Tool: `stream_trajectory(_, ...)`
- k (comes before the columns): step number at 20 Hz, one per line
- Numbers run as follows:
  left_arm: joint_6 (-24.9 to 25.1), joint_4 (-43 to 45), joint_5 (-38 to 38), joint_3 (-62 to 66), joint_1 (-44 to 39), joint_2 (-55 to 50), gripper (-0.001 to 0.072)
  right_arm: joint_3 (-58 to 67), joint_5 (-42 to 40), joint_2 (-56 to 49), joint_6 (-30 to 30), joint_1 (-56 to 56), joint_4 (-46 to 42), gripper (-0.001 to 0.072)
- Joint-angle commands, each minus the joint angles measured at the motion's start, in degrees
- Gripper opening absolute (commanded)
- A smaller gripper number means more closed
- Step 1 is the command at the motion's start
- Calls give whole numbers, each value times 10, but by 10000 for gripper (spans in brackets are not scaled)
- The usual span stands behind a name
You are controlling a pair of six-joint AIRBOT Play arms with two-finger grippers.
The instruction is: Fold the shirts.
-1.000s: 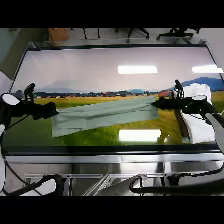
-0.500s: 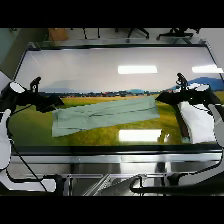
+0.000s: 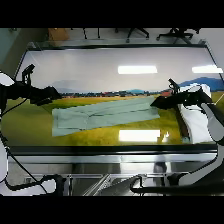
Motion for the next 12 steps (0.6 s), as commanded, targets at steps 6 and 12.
stream_trajectory(6, 0, -23, 69, 2, -170, -42, 13, 26, 75, 44, -15, 8, 19, 19)
stream_trajectory(12, 2, -107, 198, 47, -357, -201, 13, 37, 177, 224, 55, -9, 18, 20)
